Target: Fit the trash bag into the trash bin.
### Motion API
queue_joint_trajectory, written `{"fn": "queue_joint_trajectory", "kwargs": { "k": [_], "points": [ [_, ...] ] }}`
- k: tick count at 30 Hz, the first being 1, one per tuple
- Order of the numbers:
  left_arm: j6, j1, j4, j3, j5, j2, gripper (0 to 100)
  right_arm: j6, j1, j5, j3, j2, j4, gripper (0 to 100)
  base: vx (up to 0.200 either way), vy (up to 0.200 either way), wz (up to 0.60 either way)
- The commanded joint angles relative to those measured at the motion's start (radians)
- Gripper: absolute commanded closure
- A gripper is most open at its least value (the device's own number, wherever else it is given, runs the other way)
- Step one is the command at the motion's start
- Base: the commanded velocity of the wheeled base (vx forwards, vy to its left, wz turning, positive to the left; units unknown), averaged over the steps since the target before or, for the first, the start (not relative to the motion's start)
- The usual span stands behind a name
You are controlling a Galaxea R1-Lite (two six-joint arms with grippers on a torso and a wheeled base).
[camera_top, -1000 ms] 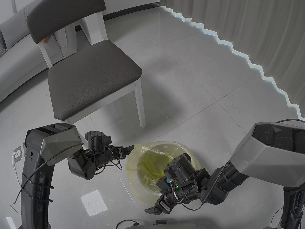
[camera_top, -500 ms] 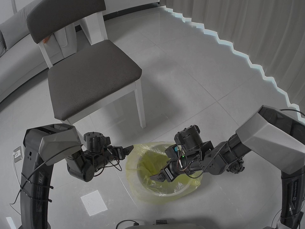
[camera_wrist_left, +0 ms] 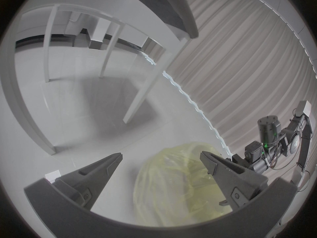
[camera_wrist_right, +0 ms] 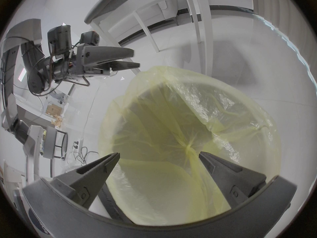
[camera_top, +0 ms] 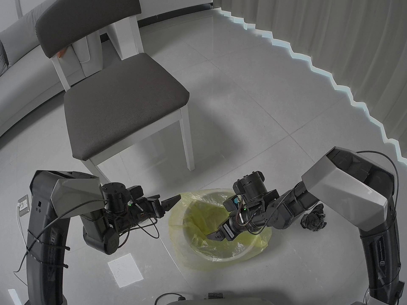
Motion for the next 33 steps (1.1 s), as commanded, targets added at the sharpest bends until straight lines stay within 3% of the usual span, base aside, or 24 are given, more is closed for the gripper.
{"fn": "queue_joint_trajectory", "kwargs": {
  "k": [1, 6, 25, 30, 33],
  "points": [
    [-0.004, 0.037, -0.037, 0.053, -0.008, 0.007, 0, -0.031, -0.012, -0.033, -0.009, 0.047, 0.0, 0, 0.0, 0.0, 0.0],
    [-0.002, 0.05, -0.086, 0.079, -0.008, 0.015, 0, -0.091, 0.006, -0.067, -0.008, 0.066, 0.0, 0, 0.0, 0.0, 0.0],
    [0.01, 0.023, -0.076, 0.018, 0.012, 0.089, 0, -0.102, 0.136, -0.075, 0.089, -0.019, 0.005, 0, 0.0, 0.0, 0.0],
    [0.038, 0.006, -0.004, -0.054, 0.014, 0.115, 0, -0.1, 0.14, -0.076, 0.097, -0.022, 0.019, 0, 0.0, 0.0, 0.0],
    [0.064, -0.002, 0.092, -0.133, 0.055, 0.135, 0, -0.1, 0.136, -0.076, 0.1, -0.043, 0.019, 0, 0.0, 0.0, 0.0]
  ]
}}
